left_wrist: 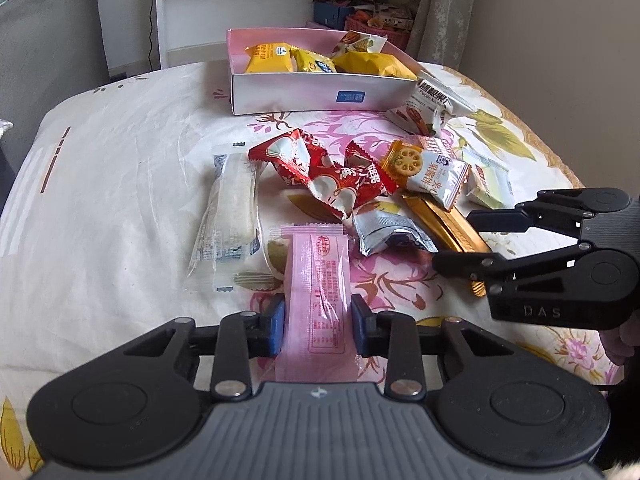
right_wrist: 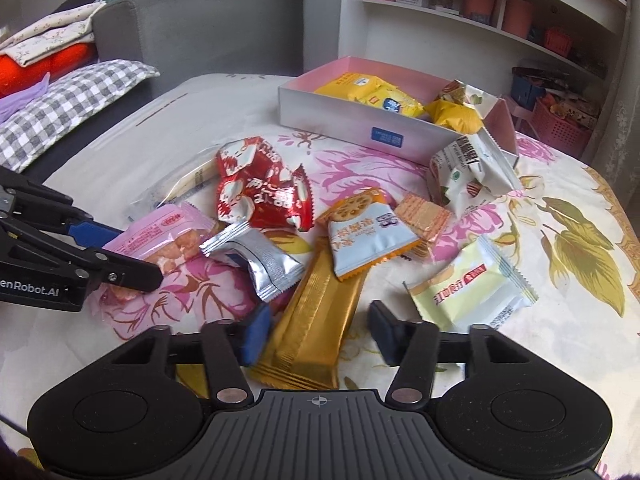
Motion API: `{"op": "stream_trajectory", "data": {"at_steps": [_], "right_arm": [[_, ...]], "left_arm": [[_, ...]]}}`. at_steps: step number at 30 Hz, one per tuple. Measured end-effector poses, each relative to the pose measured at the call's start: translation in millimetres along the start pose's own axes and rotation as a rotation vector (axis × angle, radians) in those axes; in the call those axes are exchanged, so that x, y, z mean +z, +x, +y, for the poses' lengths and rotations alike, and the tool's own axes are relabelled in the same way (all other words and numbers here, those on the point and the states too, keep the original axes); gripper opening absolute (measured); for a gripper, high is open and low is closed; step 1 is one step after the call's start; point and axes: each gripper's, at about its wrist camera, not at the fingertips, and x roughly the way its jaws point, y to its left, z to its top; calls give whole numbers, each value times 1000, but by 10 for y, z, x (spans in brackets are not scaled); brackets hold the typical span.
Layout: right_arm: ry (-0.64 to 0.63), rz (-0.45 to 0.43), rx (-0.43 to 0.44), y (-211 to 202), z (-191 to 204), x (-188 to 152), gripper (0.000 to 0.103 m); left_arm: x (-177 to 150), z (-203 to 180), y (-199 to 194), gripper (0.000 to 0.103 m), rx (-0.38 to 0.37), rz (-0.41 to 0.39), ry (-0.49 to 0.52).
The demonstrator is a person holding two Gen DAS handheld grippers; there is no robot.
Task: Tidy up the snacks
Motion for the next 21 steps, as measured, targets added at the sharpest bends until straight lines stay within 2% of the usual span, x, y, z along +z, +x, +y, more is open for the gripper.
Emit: {"op": "stream_trajectory", "data": {"at_steps": [2, 5, 10, 21], "right_arm": [[4, 4, -8, -7, -22, 9, 36], [11, 20, 5, -19, -33, 30, 30], [31, 56, 40, -70, -19, 68, 29], [53, 60, 77, -306, 39, 197, 29]], "left_arm": [[6, -3, -17, 30, -5, -5, -3], [13, -10, -44, 30, -9, -10, -3], [56, 3, -101, 29, -18, -10, -22], [170, 20, -255, 29, -28, -34, -56]]}}
